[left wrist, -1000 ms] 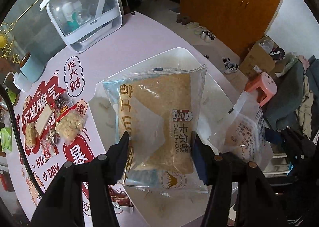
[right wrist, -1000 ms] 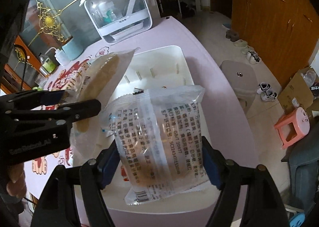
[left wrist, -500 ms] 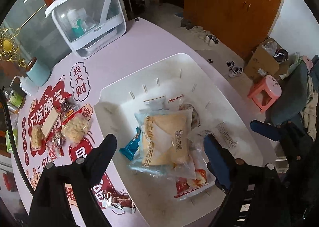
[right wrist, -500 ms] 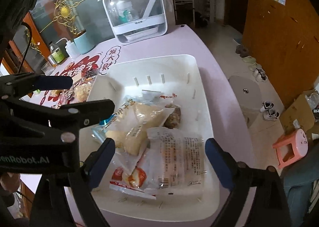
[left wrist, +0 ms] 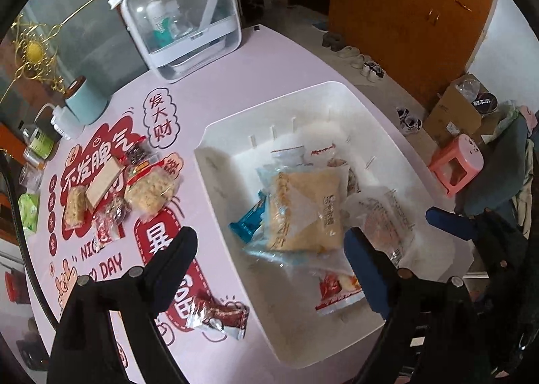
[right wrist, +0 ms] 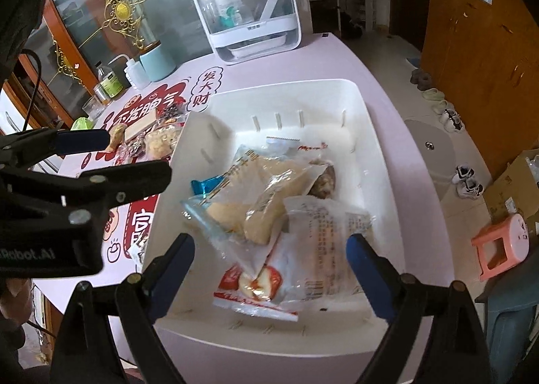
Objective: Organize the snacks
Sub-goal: 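Lower both bread bags into the white tray and open both tools, then withdraw both tools from the tray back toward the snack pile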
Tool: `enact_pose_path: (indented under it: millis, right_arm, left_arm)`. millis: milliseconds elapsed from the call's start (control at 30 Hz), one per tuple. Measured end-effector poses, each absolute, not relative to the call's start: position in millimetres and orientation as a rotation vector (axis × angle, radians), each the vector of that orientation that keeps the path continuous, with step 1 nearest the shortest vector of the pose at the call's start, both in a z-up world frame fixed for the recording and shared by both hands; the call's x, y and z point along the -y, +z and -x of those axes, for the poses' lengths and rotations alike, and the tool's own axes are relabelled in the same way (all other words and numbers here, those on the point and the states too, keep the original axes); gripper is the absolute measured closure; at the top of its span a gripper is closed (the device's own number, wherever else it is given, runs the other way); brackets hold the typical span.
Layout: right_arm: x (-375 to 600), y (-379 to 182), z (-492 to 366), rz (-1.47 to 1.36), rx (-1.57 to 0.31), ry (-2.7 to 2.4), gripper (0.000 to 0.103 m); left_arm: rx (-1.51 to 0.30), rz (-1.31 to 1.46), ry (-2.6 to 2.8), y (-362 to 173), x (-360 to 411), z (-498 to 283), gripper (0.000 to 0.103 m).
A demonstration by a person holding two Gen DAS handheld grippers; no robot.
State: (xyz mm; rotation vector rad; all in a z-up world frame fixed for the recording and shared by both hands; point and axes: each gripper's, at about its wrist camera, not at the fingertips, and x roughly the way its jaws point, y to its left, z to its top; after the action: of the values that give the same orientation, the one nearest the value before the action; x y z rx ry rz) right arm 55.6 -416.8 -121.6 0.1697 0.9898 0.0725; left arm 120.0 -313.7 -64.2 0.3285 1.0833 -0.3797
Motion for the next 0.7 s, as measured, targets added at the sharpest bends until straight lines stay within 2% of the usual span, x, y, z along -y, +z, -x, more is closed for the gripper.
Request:
enact_pose_path:
  millis: [333, 700]
  right_arm:
    - [385.9, -115.0, -44.5, -0.181, -0.998, 0.081, 0.011]
    - [357.6, -84.0, -36.2, -0.259, -0.895, -0.053, 0.011]
  left_arm:
    - [-1.054, -0.325, -0.347, -49.5, 269.5, -96.5, 0.015]
    - [-1.023, -0.278, -0.311, -32.5, 182.3, -84.4, 0.015]
